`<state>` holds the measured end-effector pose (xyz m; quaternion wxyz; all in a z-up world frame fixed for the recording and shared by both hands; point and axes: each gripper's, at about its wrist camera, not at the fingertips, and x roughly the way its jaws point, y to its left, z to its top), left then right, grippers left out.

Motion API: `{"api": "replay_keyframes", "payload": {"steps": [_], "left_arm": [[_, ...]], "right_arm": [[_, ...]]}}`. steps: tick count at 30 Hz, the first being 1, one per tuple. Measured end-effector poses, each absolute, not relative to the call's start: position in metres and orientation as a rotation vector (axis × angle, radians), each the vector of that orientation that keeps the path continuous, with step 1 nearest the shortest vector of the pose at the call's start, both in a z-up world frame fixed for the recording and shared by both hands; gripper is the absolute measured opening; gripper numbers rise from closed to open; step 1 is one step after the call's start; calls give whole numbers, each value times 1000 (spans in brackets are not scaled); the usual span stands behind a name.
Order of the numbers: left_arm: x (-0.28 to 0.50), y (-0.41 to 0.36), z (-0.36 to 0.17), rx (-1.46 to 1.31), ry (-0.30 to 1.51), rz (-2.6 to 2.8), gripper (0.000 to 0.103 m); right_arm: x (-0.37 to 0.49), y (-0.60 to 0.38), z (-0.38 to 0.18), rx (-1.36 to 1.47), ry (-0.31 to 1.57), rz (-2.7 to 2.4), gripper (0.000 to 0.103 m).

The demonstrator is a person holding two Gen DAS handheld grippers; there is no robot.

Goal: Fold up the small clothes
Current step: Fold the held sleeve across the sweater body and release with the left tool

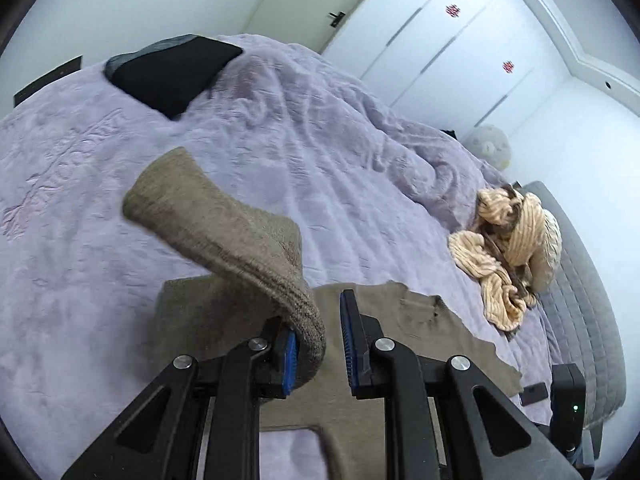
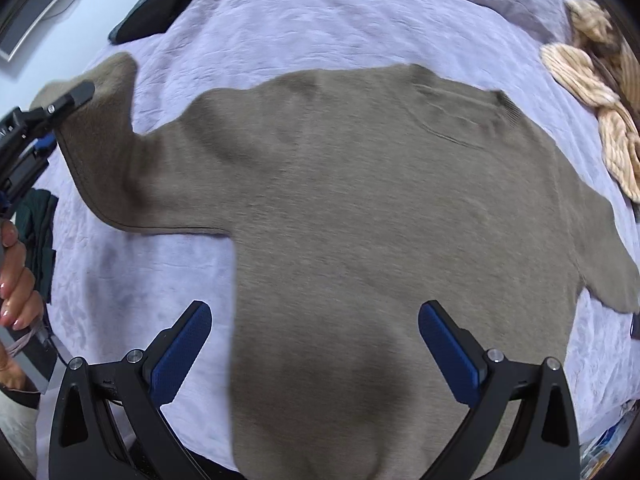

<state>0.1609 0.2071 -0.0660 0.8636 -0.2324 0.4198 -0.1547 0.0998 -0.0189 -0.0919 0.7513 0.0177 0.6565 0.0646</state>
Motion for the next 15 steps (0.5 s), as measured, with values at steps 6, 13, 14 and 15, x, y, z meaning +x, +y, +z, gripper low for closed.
{"api": "replay_keyframes", "payload": {"steps": [6,13,14,15], "left_arm": [[165,69,-82,-386,951,-462,20],[150,-71,-132,-229,1059,-558,20],[147,-84,-139,-205,1073,-560,20],[145,-93,-144,-185,1083,-554,20]], "right_arm": [[88,-111,-105,109,1439,38,103],[78,-227,-128,211,1448,-97,103],[78,-241,-132,227,1446,-105,103],[78,-251,-135,239,1445,-110,103]]}}
